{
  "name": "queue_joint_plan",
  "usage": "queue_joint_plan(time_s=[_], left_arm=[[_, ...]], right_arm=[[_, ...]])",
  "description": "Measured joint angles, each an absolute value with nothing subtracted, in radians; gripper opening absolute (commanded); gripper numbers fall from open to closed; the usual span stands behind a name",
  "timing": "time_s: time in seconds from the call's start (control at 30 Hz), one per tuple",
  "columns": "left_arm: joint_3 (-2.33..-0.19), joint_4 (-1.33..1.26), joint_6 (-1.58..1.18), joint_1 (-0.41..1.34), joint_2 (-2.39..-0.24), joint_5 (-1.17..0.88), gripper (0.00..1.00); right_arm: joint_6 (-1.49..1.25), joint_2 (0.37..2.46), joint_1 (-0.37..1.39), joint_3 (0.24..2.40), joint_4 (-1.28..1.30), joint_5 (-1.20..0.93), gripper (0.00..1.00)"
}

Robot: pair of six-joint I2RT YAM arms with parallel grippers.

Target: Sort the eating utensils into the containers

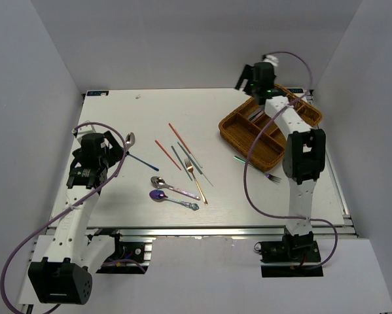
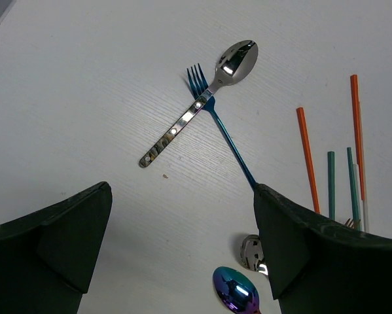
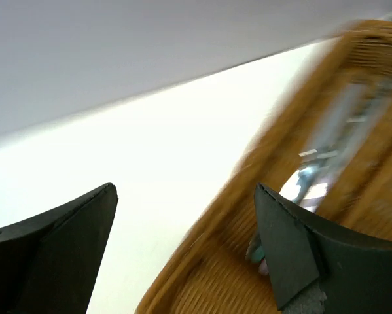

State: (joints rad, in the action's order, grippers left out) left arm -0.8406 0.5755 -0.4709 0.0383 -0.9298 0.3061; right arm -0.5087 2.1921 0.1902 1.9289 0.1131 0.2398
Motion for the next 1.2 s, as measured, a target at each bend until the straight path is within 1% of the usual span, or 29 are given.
queue_joint_plan(time_s=[0.1,0.17,0.2,0.27,0.33,0.4,0.47,0.5,0.53,0.67,0.7,0.8,0.9,1.03,1.13,1.2], left_arm=[[-0.841,0.575,-0.471,0.038,-0.930,0.307,0.98],[-0.841,0.575,-0.471,0.038,-0.930,0.306,0.98],[-0.840,0.575,-0.471,0.038,-0.930,0.305,0.98],[-0.841,0.575,-0.471,0.038,-0.930,0.302,0.98],[-0.840,0.575,-0.471,0.038,-0.929,0.298,0.98],[-0.840,0.575,-0.471,0.038,-0.928,0.294,0.98],[-0.840,0.574,-0.471,0.038,-0.926,0.287,0.98],[-0.841,0.572,-0.471,0.038,-0.925,0.286,0.98],[-0.841,0.572,-0.471,0.038,-0.924,0.283,0.98],[-0.840,0.571,-0.471,0.038,-0.919,0.281,0.98],[-0.841,0.570,-0.471,0.038,-0.918,0.281,0.98],[-0.841,0.569,-0.471,0.038,-0.916,0.281,0.98],[-0.841,0.568,-0.471,0.038,-0.916,0.280,0.98],[-0.841,0.568,-0.471,0.038,-0.916,0.279,0.98],[-0.840,0.568,-0.471,0.038,-0.916,0.276,0.98],[-0.840,0.568,-0.470,0.038,-0.916,0.273,0.98]], right_arm=[[-0.324,2.068,0.358,1.868,0.186,0.217,0.89],[-0.219,1.955,0.482,1.758,0.226,0.174,0.87],[-0.172,1.903,0.538,1.695,0.235,0.128,0.85],[-0.100,1.807,0.616,1.561,0.254,0.031,0.82],[-0.058,1.753,0.643,1.464,0.286,-0.015,0.78],[-0.024,1.741,0.637,1.396,0.302,-0.083,0.76],[-0.020,1.751,0.631,1.346,0.298,-0.132,0.67],[-0.024,1.765,0.631,1.337,0.299,-0.137,0.57],[-0.034,1.786,0.635,1.338,0.290,-0.137,0.55],[-0.086,1.900,0.683,1.399,0.265,-0.081,0.54],[-0.092,1.923,0.691,1.420,0.265,-0.057,0.53],[-0.094,2.066,0.730,1.579,0.284,0.005,0.48],[-0.094,2.140,0.751,1.667,0.290,0.052,0.47],[-0.105,2.136,0.775,1.665,0.330,0.102,0.46],[-0.134,2.098,0.810,1.613,0.356,0.149,0.41],[-0.167,2.043,0.846,1.528,0.361,0.181,0.38]])
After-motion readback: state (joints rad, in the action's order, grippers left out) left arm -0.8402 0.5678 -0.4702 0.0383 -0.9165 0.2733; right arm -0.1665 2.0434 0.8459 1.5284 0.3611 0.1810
